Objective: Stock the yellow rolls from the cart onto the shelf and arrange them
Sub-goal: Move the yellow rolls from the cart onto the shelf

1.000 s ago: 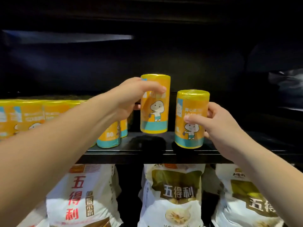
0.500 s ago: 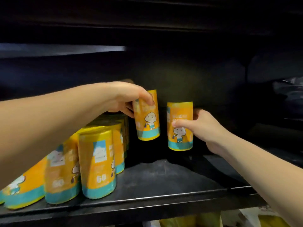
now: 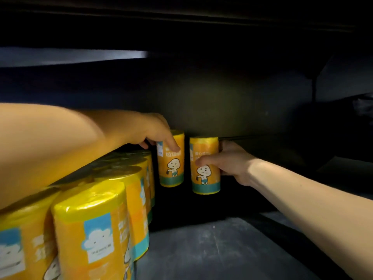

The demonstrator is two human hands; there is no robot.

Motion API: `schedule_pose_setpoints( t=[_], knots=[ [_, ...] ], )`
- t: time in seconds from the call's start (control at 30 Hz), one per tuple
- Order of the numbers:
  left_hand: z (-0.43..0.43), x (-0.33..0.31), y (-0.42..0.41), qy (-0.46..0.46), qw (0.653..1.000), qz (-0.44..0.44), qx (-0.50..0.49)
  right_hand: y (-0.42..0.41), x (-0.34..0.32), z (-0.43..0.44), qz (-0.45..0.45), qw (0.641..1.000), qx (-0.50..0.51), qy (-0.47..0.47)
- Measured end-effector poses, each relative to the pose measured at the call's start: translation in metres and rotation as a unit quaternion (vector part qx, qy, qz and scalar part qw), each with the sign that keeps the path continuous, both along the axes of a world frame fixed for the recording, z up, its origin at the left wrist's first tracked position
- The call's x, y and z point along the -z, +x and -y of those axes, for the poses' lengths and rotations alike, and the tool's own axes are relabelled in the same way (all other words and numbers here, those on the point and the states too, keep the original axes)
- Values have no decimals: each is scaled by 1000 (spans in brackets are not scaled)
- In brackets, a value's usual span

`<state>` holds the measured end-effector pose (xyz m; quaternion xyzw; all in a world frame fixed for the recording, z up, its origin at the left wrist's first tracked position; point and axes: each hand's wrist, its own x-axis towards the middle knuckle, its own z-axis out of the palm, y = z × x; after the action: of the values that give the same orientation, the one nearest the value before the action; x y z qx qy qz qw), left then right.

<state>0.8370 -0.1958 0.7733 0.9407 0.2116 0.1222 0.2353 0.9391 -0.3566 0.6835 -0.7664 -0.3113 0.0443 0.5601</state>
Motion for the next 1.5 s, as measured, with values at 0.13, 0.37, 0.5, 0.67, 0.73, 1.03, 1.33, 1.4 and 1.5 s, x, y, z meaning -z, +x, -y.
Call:
schedule_pose_setpoints(
  t=[0.13, 0.37, 0.5, 0.67, 0.73, 1.03, 1.33, 1.4, 1.5],
  knots=[
    [-9, 3, 17, 49, 999, -24, -5, 11, -2, -12, -6, 1000, -3, -1],
    [-41, 25, 39, 108, 993, -55, -5, 30, -11, -37, -34, 997, 28, -71],
    [-50, 36, 47, 109, 993, -52, -3, 33, -10, -50, -48, 996, 20, -78],
    [-53, 40, 53, 187, 978, -86, -12, 40, -3, -64, -43, 996, 20, -78],
    [-50, 40, 52, 208, 973, -96, -13, 42, -1, -66, -44, 995, 15, -89],
    [-42, 41, 53, 301, 945, -121, -24, 45, 8, -68, -56, 995, 0, -86],
    [-40, 24, 45, 295, 942, -156, 23, 49, 17, -75, -64, 994, 6, -83],
    [-42, 15, 41, 259, 950, -173, 34, 46, 17, -74, -48, 994, 2, -98],
    [-42, 5, 29, 203, 958, -201, 36, 41, 18, -69, -18, 993, -1, -119]
  ],
)
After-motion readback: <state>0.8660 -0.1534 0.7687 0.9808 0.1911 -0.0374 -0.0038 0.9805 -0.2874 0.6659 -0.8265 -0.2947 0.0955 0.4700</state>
